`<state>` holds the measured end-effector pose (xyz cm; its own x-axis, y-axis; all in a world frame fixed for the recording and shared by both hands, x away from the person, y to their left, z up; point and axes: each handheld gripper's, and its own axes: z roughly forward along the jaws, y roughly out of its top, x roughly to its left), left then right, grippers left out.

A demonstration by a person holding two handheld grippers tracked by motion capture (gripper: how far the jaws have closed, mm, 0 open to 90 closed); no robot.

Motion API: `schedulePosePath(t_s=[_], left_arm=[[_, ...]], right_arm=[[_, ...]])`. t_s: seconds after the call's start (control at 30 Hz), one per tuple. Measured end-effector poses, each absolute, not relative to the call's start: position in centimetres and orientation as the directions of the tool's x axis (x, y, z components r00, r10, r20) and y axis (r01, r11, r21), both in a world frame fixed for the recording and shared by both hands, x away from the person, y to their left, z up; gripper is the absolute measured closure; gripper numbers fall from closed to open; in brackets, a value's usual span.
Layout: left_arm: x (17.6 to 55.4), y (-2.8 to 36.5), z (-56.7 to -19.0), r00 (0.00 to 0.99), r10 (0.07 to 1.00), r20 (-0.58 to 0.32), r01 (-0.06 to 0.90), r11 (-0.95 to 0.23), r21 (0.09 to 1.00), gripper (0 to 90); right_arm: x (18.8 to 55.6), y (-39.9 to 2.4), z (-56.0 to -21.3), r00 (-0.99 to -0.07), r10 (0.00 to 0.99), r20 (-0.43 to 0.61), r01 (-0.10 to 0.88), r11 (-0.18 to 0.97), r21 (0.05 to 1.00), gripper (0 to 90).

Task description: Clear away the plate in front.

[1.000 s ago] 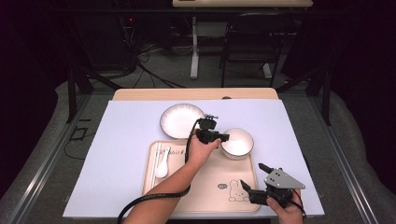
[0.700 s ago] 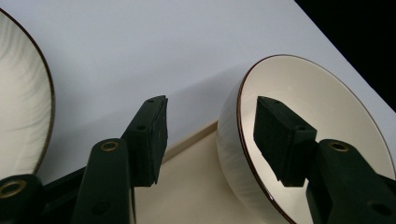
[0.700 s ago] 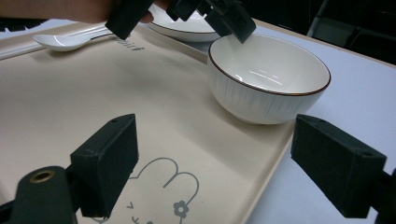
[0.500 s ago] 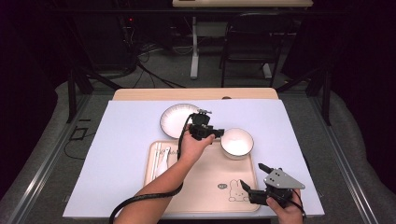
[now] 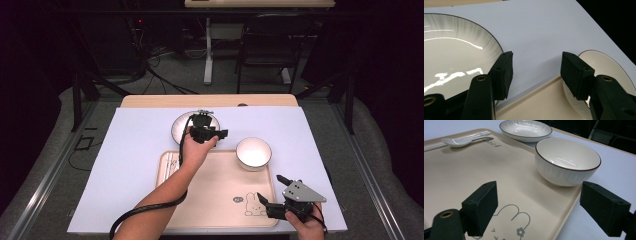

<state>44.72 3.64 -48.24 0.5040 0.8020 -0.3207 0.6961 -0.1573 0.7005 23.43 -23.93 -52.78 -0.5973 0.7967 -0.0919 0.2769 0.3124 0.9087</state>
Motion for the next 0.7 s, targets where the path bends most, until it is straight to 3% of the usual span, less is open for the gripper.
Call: schedulePosePath(t_s=[0.7], left_arm=[[46.5, 9.1, -48.3, 0.37, 0.87, -0.325, 0.72, -0.047, 0.692, 43.0]], right_arm=[[23.4, -23.9, -52.8, -0.598, 0.795, -0.096, 0.275, 0.317, 0.908, 14.6]])
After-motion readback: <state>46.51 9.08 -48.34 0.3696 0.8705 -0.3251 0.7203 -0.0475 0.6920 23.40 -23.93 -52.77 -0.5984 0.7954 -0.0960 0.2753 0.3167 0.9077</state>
